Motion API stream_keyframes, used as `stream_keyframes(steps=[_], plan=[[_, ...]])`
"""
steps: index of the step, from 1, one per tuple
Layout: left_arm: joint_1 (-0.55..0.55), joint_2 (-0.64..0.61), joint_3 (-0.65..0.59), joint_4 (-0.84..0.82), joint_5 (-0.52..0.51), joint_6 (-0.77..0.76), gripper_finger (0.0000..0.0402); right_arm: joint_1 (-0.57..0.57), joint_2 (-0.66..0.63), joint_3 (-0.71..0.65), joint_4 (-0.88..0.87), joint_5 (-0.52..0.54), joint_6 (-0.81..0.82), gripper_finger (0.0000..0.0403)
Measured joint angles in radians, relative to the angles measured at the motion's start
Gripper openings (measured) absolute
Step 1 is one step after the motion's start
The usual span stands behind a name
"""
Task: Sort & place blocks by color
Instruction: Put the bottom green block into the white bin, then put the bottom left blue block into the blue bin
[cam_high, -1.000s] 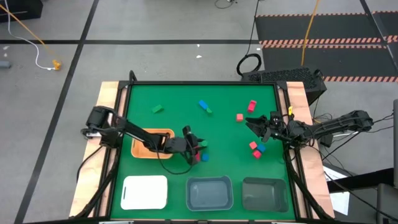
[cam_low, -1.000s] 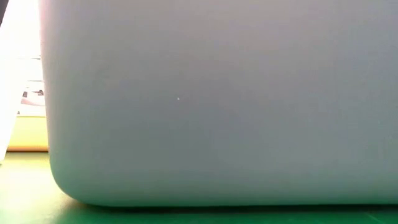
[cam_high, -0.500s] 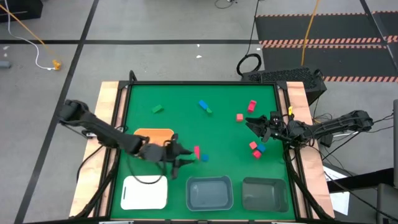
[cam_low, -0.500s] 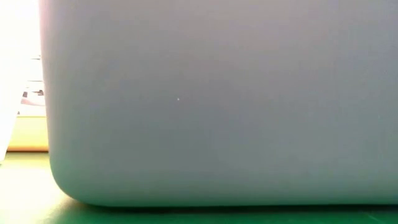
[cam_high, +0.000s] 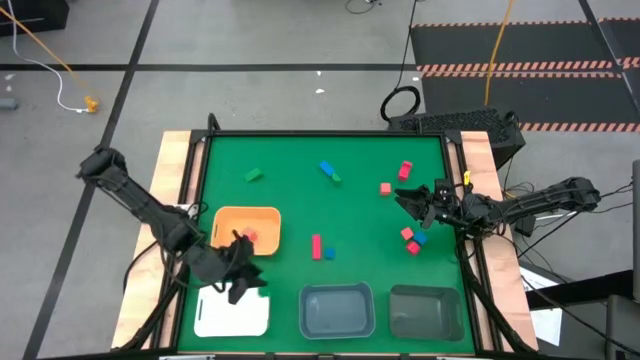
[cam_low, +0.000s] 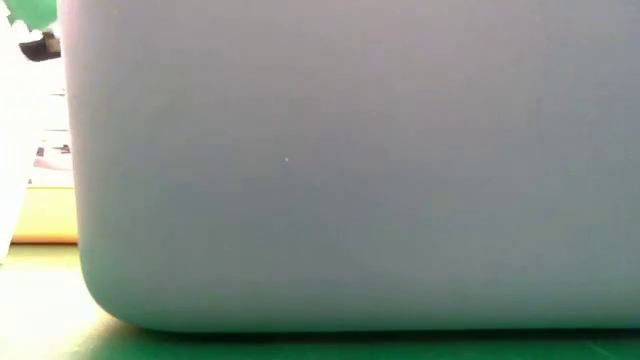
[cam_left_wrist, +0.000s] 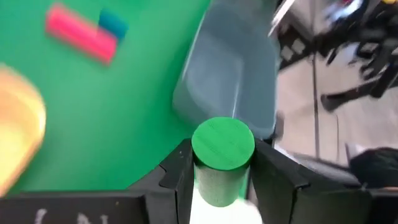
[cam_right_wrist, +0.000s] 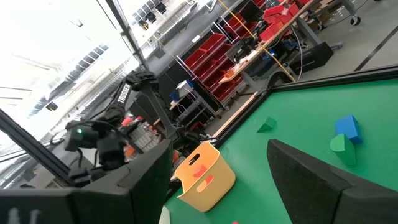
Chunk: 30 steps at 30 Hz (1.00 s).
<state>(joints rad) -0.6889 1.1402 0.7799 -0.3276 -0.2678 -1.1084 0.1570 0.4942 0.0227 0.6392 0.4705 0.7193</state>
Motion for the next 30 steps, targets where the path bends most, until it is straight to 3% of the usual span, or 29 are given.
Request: stream_keyframes(steps=[4, 11, 15, 22, 30], plan=[[-0.069, -0.005, 0.0, -0.082, 0.038, -0.176, 0.0127, 0.0, 0.0, 0.0, 0.0, 0.0, 0.0, 0.0254], [-0.158, 0.086, 0.0, -0.219, 0.043, -0.339, 0.0127, 0.0, 0.0, 0.0, 0.0, 0.0, 0.0, 0.0254], [-0.167, 0.155, -0.001, -0.195, 0.061, -0.347, 0.0127, 0.0, 0.0, 0.0, 0.0, 0.0, 0.0, 0.0254], [-0.167, 0.244, -0.001, -0.149, 0.115, -0.315, 0.0185, 0.0, 0.0, 0.0, 0.0, 0.0, -0.001, 0.0254], [-0.159, 0.264, -0.001, -0.154, 0.129, -0.33, 0.0171, 0.0, 0.0, 0.0, 0.0, 0.0, -0.001, 0.0254]])
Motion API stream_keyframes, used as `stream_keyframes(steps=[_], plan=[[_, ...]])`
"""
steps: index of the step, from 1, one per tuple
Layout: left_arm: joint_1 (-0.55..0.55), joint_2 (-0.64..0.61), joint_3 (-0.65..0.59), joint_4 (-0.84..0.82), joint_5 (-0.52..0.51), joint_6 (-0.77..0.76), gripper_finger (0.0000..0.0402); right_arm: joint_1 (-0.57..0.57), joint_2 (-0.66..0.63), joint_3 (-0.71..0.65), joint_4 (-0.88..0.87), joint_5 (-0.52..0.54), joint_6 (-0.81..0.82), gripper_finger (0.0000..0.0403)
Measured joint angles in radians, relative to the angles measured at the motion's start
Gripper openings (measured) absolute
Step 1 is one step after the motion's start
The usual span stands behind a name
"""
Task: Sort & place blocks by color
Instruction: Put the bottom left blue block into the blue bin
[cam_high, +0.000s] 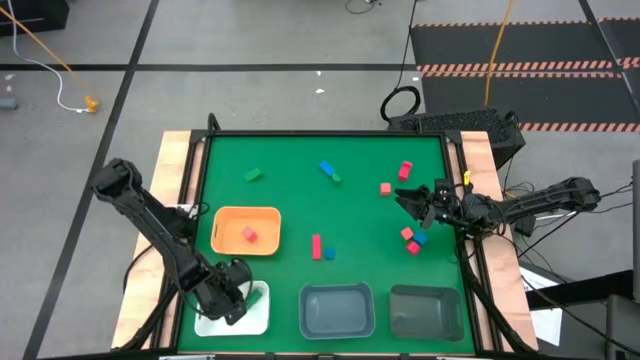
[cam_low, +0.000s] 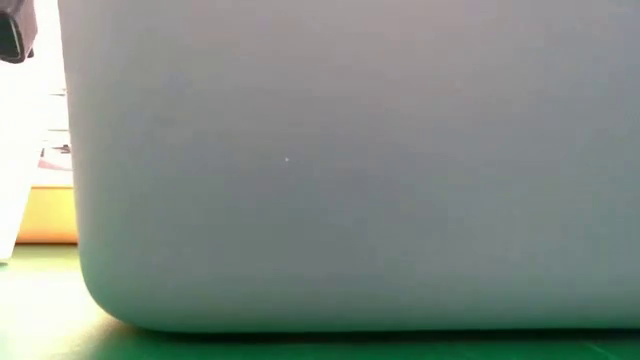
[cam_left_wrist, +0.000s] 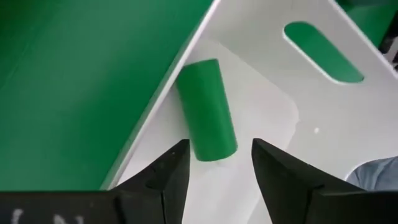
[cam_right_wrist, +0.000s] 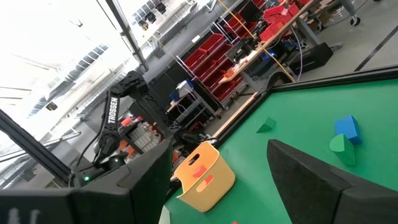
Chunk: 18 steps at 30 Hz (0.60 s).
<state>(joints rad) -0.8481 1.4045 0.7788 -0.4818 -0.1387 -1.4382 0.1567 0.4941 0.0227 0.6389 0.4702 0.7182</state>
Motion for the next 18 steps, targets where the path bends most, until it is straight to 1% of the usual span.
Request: stream_keyframes(steps=[5, 10, 13, 18], plan=[[0.003, -0.06, 0.0, 0.015, -0.013, -0.013, 0.018, 0.0, 0.0, 0.0, 0.0, 0.0, 0.0, 0.0254], [0.023, -0.128, 0.0, 0.025, -0.096, -0.004, 0.0197, 0.0, 0.0, 0.0, 0.0, 0.0, 0.0, 0.0254], [0.055, -0.142, 0.0, 0.058, -0.144, 0.047, 0.0204, 0.0, 0.0, 0.0, 0.0, 0.0, 0.0, 0.0254], [0.138, -0.142, 0.0, 0.124, -0.151, 0.193, 0.0203, 0.0, 0.0, 0.0, 0.0, 0.0, 0.0, 0.0254]])
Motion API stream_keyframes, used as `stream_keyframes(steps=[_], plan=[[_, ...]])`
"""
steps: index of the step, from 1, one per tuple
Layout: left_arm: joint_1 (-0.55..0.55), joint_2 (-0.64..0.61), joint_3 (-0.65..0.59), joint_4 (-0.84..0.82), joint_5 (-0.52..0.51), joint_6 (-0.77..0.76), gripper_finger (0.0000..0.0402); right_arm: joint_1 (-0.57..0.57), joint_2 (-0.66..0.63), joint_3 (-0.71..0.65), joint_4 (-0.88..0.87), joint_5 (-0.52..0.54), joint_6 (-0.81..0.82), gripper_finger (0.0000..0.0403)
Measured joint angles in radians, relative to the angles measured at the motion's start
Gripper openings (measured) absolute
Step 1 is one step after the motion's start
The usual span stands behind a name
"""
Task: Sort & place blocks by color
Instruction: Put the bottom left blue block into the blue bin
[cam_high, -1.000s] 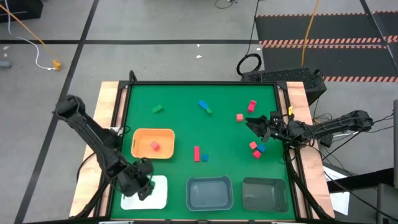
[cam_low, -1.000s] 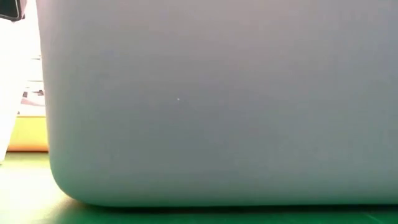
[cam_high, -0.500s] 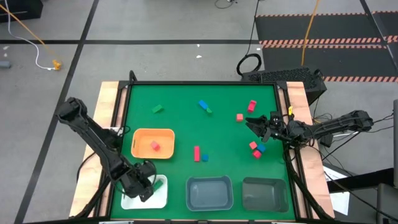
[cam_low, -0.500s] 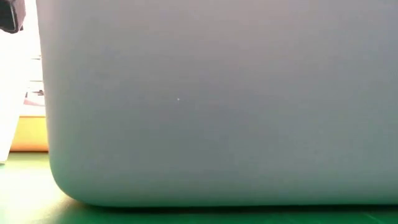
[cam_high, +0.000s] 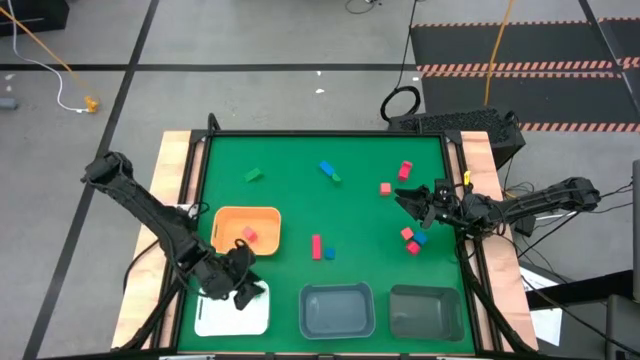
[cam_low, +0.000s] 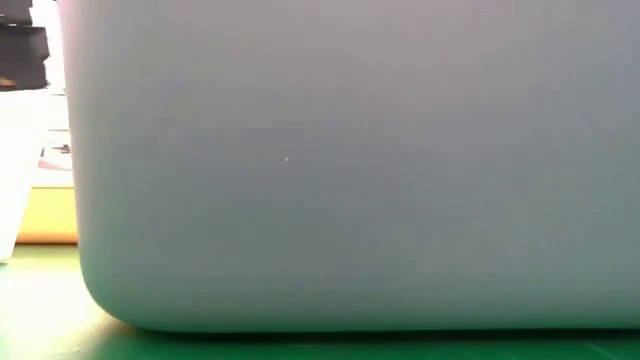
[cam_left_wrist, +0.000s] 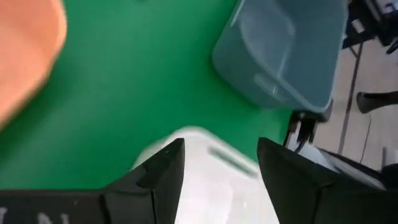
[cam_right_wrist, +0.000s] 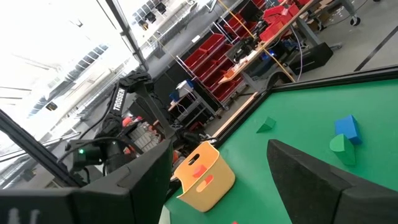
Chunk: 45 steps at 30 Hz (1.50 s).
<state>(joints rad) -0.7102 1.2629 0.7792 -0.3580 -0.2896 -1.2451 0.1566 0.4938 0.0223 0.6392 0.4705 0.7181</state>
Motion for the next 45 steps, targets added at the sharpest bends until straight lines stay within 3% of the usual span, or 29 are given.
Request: stream_keyframes(steps=[9, 15, 24, 32, 45], plan=[[0.149, 0.025, 0.08, 0.053, 0.017, 0.321, 0.0203, 0.0, 0.0, 0.0, 0.0, 0.0, 0.0, 0.0254], [0.214, 0.077, 0.137, 0.073, 0.013, 0.613, 0.0203, 0.0, 0.0, 0.0, 0.0, 0.0, 0.001, 0.0254], [0.278, 0.224, 0.138, 0.262, 0.011, 0.962, 0.0203, 0.0, 0.0, 0.0, 0.0, 0.0, 0.001, 0.0254], [0.345, 0.405, 0.138, 0.426, 0.011, 1.098, 0.0212, 0.0, 0.0, 0.0, 0.0, 0.0, 0.001, 0.0254], [0.431, 0.577, 0.137, 0.629, 0.038, 1.238, 0.0293, 0.0, 0.0, 0.0, 0.0, 0.0, 0.002, 0.0254]])
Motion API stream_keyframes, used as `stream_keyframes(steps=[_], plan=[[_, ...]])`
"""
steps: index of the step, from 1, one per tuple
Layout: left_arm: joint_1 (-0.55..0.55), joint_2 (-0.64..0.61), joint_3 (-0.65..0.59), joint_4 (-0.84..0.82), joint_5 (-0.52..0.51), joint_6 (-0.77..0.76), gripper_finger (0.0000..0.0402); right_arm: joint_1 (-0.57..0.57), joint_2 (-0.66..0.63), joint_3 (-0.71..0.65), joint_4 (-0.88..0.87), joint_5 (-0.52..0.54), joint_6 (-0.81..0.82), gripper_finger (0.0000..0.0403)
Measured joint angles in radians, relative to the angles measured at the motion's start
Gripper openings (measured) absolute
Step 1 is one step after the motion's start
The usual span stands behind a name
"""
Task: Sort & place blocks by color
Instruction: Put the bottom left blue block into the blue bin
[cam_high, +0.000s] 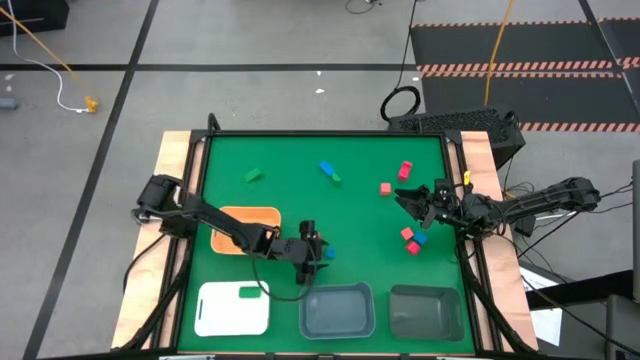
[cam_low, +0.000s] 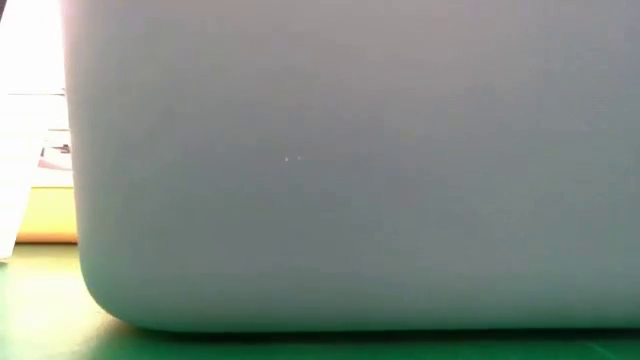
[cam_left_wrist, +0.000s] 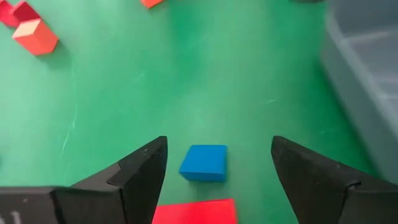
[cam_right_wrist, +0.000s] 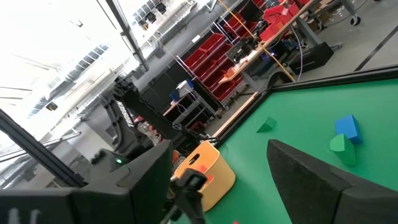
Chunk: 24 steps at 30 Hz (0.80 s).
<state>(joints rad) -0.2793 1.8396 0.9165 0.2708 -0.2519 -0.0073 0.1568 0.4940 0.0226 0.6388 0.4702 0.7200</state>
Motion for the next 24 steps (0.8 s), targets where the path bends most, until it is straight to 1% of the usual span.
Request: stream_keyframes(steps=[6, 9, 18, 21, 24], plan=[[0.035, 0.057, 0.0, 0.036, 0.001, -0.001, 0.0295, 0.0, 0.0, 0.0, 0.0, 0.0, -0.001, 0.0254], [0.046, 0.071, 0.0, 0.034, 0.023, -0.012, 0.0292, 0.0, 0.0, 0.0, 0.0, 0.0, 0.0, 0.0254], [0.079, 0.073, 0.0, 0.019, 0.031, -0.018, 0.0289, 0.0, 0.0, 0.0, 0.0, 0.0, -0.001, 0.0254], [0.092, 0.073, 0.0, 0.001, 0.074, -0.028, 0.0289, 0.0, 0.0, 0.0, 0.0, 0.0, 0.0, 0.0254], [0.097, 0.073, 0.0, 0.001, 0.088, -0.033, 0.0286, 0.0, 0.0, 0.0, 0.0, 0.0, 0.0, 0.0254]])
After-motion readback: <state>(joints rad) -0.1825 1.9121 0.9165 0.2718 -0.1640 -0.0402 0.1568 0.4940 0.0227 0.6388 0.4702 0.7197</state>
